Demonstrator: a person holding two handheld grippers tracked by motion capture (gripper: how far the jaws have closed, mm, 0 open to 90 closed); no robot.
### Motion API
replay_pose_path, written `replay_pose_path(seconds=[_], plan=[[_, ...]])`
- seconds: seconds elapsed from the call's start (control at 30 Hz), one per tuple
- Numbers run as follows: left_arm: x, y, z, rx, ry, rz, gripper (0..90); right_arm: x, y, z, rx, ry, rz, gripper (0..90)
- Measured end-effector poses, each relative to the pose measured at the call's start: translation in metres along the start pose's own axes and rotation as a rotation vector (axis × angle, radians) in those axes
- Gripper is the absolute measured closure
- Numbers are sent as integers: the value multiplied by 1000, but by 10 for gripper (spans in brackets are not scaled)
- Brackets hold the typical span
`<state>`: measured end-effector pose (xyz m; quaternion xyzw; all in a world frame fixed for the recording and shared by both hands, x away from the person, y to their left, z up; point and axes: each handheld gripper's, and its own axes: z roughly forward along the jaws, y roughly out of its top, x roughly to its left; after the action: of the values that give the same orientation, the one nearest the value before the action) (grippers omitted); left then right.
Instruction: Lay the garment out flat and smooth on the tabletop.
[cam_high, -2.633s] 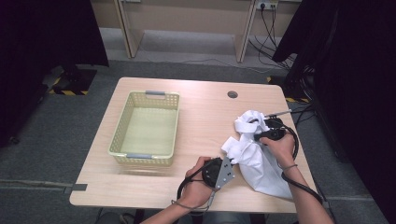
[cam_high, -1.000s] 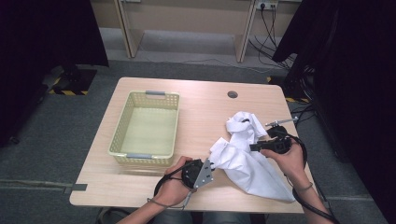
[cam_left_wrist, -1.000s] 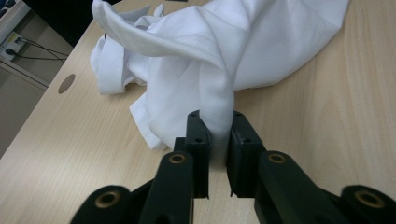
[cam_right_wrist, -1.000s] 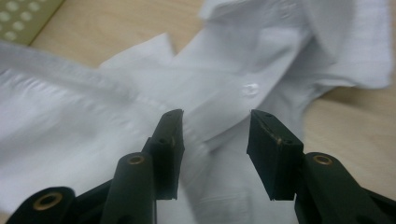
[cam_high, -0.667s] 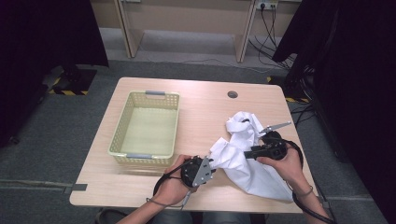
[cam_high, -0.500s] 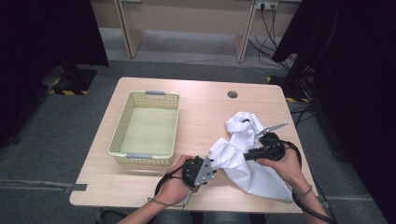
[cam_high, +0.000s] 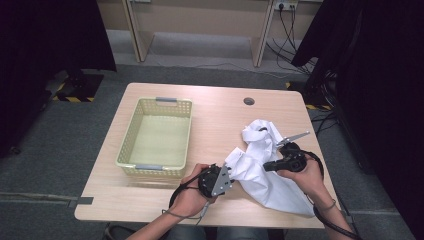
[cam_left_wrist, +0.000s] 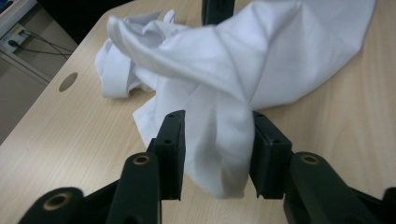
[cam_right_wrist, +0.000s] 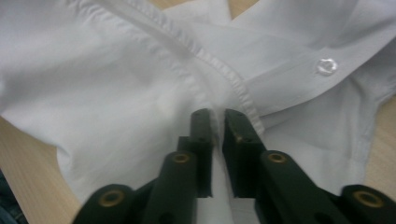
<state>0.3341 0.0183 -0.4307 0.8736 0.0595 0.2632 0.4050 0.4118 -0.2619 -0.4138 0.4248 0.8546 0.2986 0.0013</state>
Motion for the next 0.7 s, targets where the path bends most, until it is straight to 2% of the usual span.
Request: replay_pose_path(seconds=[0.03,0.17,0.23,0.3,0.37,0.47,0.6,0.7], plan=[[1,3,-3,-17,-6,-15,579,-2,0,-2,-15,-4,13,746],[11,17,-11,-76,-25,-87,484,-14,1,-13,-73,-29,79,690],[17,23,-12,-95,-28,-126,440,-19,1,-16,-81,-59,108,679],[23,29,-11,-104,-28,-151,424,-24,1,-16,-75,-74,117,669],[27,35,-8,-97,-29,-162,412,-28,2,-15,-69,-87,136,664],[37,40,2,-85,-41,-223,397,-34,3,-11,-56,-108,157,653],[46,45,19,-48,-67,-281,420,-42,4,-3,-27,-174,174,645],[45,46,30,-16,-87,-281,500,-45,5,3,-6,-197,176,645]])
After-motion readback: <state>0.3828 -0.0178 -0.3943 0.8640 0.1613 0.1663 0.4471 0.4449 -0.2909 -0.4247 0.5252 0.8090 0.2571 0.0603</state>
